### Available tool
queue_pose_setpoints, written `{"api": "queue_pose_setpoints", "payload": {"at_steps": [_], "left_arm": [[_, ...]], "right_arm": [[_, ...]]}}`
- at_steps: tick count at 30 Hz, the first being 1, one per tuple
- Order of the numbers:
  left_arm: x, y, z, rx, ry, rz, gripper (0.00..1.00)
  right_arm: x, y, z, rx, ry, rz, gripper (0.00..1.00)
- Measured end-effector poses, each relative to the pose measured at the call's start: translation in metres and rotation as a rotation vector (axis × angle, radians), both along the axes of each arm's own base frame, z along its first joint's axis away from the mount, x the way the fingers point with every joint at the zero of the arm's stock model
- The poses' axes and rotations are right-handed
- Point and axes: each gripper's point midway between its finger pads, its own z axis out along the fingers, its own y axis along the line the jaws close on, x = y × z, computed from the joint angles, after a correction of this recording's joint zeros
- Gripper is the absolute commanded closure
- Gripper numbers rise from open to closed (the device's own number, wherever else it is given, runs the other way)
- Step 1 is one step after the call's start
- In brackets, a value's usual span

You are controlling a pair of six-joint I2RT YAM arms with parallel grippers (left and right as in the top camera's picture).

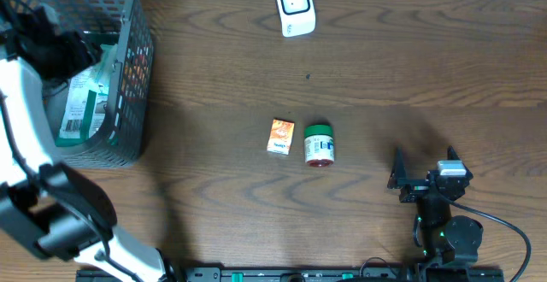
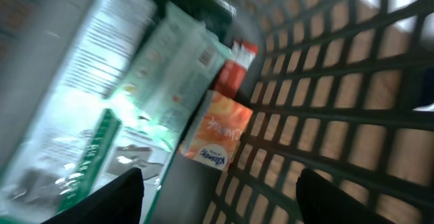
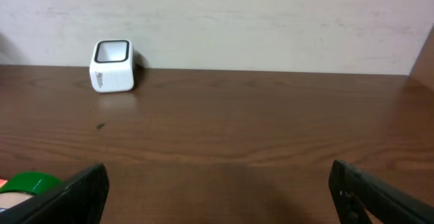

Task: Scan the item barcode
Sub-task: 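Move the left gripper back into the basket toward a second orange tissue pack, then grasp the second orange tissue pack with the left gripper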

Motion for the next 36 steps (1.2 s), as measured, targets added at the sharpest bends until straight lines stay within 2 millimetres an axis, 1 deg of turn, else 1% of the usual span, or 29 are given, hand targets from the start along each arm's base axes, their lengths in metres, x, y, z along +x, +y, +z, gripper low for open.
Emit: {"api": "queue_pose_setpoints", "payload": {"at_steps": [3,8,11,16,20,22,25,31,36], "left_arm": [[0.005,-0.003,-0.031,-0.043,0.049,-0.040,0.28],[0.007,-0.006,-0.075,-0.096,0.124,-0.068,0.28],[0.007,-0.006,-0.094,-0.114,0.157,-0.079,0.27],[0.006,-0.008,-0.117,-0.140,0.201,-0.083,0.28],[0.005,-0.008,-0.129,-0.152,0.223,-0.086,0.32],[0.005,-0.008,-0.130,-0.150,0.224,-0.091,0.38],[0.005,-0.008,-0.130,-0.144,0.220,-0.098,0.42],[0.005,-0.006,-0.136,-0.125,0.223,-0.099,0.43],[0.005,-0.007,-0.136,-0.125,0.221,-0.100,0.43]], "right_arm": [[0.000,0.000,0.000,0.000,0.000,0.000,0.01],[0.000,0.000,0.000,0.000,0.000,0.000,0.01],[0.000,0.000,0.000,0.000,0.000,0.000,0.01],[0.000,0.000,0.000,0.000,0.000,0.000,0.01],[0.000,0.000,0.000,0.000,0.000,0.000,0.01],[0.000,0.000,0.000,0.000,0.000,0.000,0.01],[0.000,0.000,0.000,0.000,0.000,0.000,0.01],[0.000,0.000,0.000,0.000,0.000,0.000,0.01],[0.000,0.000,0.000,0.000,0.000,0.000,0.01]]}}
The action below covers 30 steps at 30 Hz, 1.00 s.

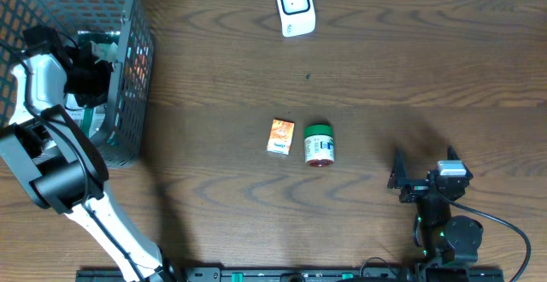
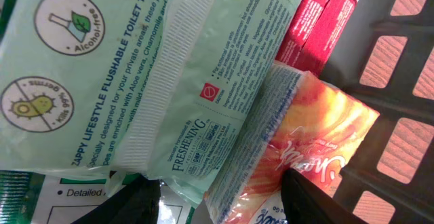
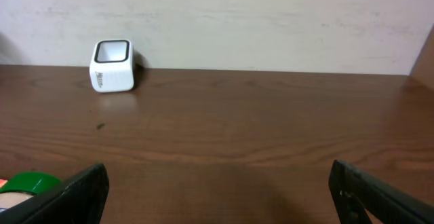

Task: Scan the item barcode
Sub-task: 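Grasp the second orange tissue pack with the left gripper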

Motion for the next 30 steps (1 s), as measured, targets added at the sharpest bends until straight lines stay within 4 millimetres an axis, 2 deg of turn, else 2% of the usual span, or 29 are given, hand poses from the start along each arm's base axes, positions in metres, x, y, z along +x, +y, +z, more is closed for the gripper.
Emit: {"api": "queue_pose_setpoints", "payload": {"at_steps": [2,5,6,10,13,16,20,23,24,27,30], "left_arm": [[0.000,0.000,0.000,-0.001,0.001,0.003,0.44],[0.001,-0.001,0.002,-0.011,-0.003,0.007,0.57],[0.001,-0.003,0.003,-0.021,-0.006,0.010,0.64],[0.003,-0.007,0.011,-0.043,-0.024,0.015,0.78],[0.005,-0.008,0.024,-0.041,-0.053,0.016,0.85],[0.006,-0.004,0.048,-0.012,-0.091,0.042,0.88],[0.001,0.009,0.096,0.078,-0.157,0.108,0.83],[-0.005,0.014,0.125,0.126,-0.201,0.140,0.51],[-0.006,0.015,0.130,0.135,-0.207,0.146,0.44],[-0.008,0.014,0.132,0.139,-0.199,0.160,0.40],[-0.005,0.009,0.119,0.129,-0.171,0.154,0.39]], "right_arm": [[0.000,0.000,0.000,0.000,0.000,0.000,0.01],[0.000,0.000,0.000,0.000,0.000,0.000,0.01],[0.000,0.000,0.000,0.000,0.000,0.000,0.01],[0.000,0.000,0.000,0.000,0.000,0.000,0.01],[0.000,0.000,0.000,0.000,0.000,0.000,0.01],[0.000,0.000,0.000,0.000,0.000,0.000,0.01],[0.000,0.000,0.000,0.000,0.000,0.000,0.01],[0.000,0.000,0.000,0.000,0.000,0.000,0.01],[0.000,0.000,0.000,0.000,0.000,0.000,0.01],[0.000,0.000,0.000,0.000,0.000,0.000,0.01],[0.000,0.000,0.000,0.000,0.000,0.000,0.01]]}}
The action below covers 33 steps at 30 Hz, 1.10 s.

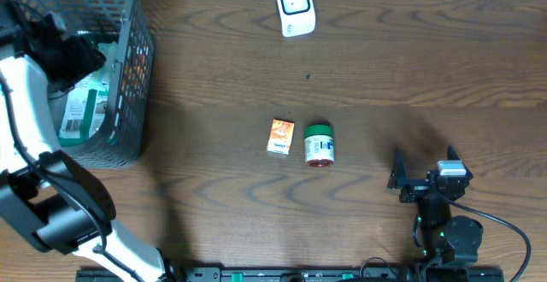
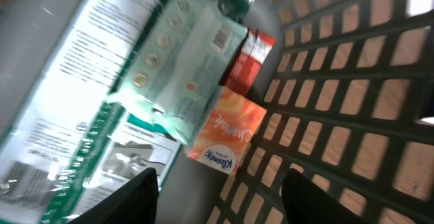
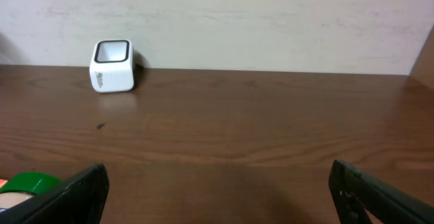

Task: Scan the item barcode
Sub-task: 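Grasp the second orange tissue pack with the left gripper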

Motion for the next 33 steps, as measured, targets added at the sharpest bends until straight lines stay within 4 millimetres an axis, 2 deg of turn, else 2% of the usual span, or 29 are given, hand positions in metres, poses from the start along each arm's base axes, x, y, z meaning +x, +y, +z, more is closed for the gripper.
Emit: {"api": "queue_pose_setpoints", "payload": {"at_steps": [4,9,13,17,18,19,21,22,30,33], "left_arm": [[0.003,-0.015,-0.034,-0.029,0.077,-0.031,0.31],[0.006,-0.032,-0.088,-0.064,0.191,-0.070,0.30],[0.002,-0.032,-0.111,-0.068,0.245,-0.066,0.30],[0.001,-0.030,-0.119,-0.064,0.265,-0.063,0.31],[0.000,-0.029,-0.121,-0.057,0.272,-0.062,0.36],[0.000,-0.029,-0.122,-0.054,0.276,-0.059,0.48],[-0.001,-0.028,-0.123,-0.048,0.279,-0.058,0.63],[-0.001,-0.028,-0.123,-0.050,0.282,-0.053,0.68],[-0.003,-0.025,-0.115,-0.040,0.275,-0.051,0.70],[-0.004,-0.015,-0.097,-0.014,0.244,-0.024,0.70]], "right_arm": [[0.000,0.000,0.000,0.000,0.000,0.000,0.01],[0.000,0.000,0.000,0.000,0.000,0.000,0.01],[0.000,0.000,0.000,0.000,0.000,0.000,0.01],[0.000,0.000,0.000,0.000,0.000,0.000,0.01],[0.000,0.000,0.000,0.000,0.000,0.000,0.01],[0.000,0.000,0.000,0.000,0.000,0.000,0.01],[0.000,0.000,0.000,0.000,0.000,0.000,0.01],[0.000,0.000,0.000,0.000,0.000,0.000,0.01],[0.000,0.000,0.000,0.000,0.000,0.000,0.01],[0.000,0.000,0.000,0.000,0.000,0.000,0.01]]}}
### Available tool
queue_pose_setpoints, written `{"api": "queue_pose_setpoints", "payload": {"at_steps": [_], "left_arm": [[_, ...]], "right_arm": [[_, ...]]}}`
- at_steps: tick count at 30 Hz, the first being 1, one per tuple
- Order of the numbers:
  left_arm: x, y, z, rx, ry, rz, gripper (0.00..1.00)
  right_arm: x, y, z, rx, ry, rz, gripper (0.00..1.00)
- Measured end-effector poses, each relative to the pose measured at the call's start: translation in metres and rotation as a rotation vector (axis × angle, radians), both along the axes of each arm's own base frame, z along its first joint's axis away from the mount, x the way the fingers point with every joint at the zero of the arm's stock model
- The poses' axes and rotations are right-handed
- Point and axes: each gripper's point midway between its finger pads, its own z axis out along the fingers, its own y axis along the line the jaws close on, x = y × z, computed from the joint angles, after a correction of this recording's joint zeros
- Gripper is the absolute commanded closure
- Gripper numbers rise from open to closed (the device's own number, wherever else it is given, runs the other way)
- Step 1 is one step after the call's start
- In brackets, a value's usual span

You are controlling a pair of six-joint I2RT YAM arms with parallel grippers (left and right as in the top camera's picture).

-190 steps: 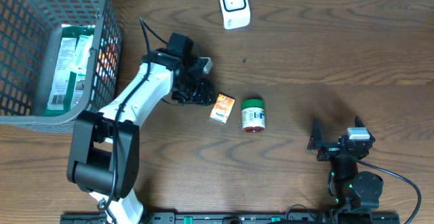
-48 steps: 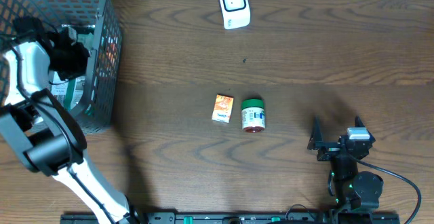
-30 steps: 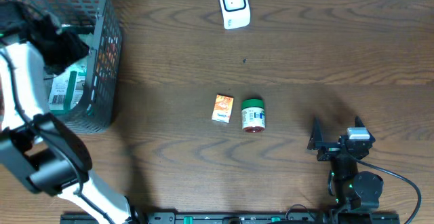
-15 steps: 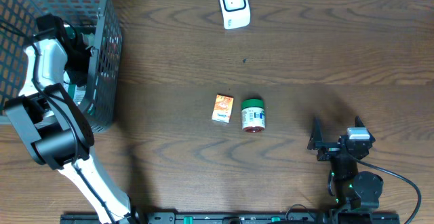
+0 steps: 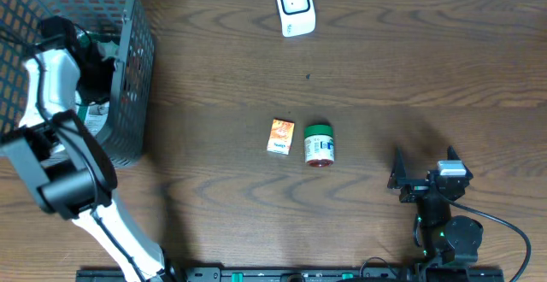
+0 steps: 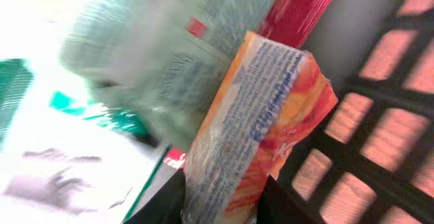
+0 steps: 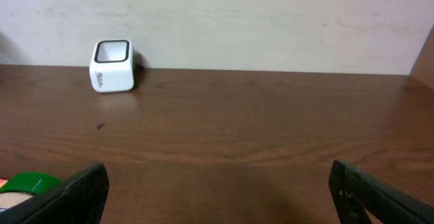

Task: Scan the item barcode
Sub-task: 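Grasp the second orange tissue pack with the left gripper, then lift the tissue pack out and carry it toward the scanner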

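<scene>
In the left wrist view an orange tissue pack [image 6: 261,115] stands on edge against the basket's mesh wall, blurred. My left gripper [image 6: 224,200] is shut on its lower end, one dark finger [image 6: 166,203] on each side. From overhead, the left gripper [image 5: 96,67] is down inside the grey mesh basket [image 5: 132,111] at the far left. The white barcode scanner [image 5: 295,7] stands at the table's back edge and also shows as the scanner [image 7: 112,66] in the right wrist view. My right gripper [image 5: 425,164] rests open at the front right, nothing in it.
A small orange pack [image 5: 280,136] and a green-lidded jar [image 5: 319,143] lie side by side mid-table. The basket also holds a pale green wipes pack [image 6: 156,41], a red box [image 6: 298,7] and white-green packets. The mesh wall [image 6: 380,149] is close on the right.
My left gripper was open and higher above the basket's contents. Now it is low in the basket and shut on the orange tissue pack. The right arm has not moved.
The left gripper hung open over the basket's contents, then was down close to the orange tissue pack with its jaws still wide, then was higher again. Now it is shut on that pack. The right gripper and the table items stayed put.
</scene>
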Motion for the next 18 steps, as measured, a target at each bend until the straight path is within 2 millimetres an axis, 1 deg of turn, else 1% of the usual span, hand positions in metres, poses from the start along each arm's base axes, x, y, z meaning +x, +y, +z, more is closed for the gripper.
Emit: {"api": "queue_pose_setpoints", "payload": {"at_steps": [3,6,10,11,13,14,16,18], "left_arm": [[-0.001,0.013,0.039,0.042,-0.080,0.045,0.70],[-0.006,0.023,0.094,0.090,-0.193,0.103,0.70],[-0.020,0.027,0.164,0.133,-0.343,0.179,0.70],[-0.025,0.026,0.178,0.139,-0.373,0.193,0.70],[-0.034,0.021,0.201,0.142,-0.418,0.214,0.70],[-0.040,0.014,0.211,0.133,-0.433,0.215,0.69],[-0.053,-0.002,0.223,0.091,-0.440,0.207,0.69],[-0.066,-0.021,0.229,0.032,-0.429,0.181,0.69]], "right_arm": [[0.000,0.000,0.000,0.000,0.000,0.000,0.01],[0.000,0.000,0.000,0.000,0.000,0.000,0.01],[0.000,0.000,0.000,0.000,0.000,0.000,0.01],[0.000,0.000,0.000,0.000,0.000,0.000,0.01],[0.000,0.000,0.000,0.000,0.000,0.000,0.01],[0.000,0.000,0.000,0.000,0.000,0.000,0.01],[0.000,0.000,0.000,0.000,0.000,0.000,0.01],[0.000,0.000,0.000,0.000,0.000,0.000,0.01]]}}
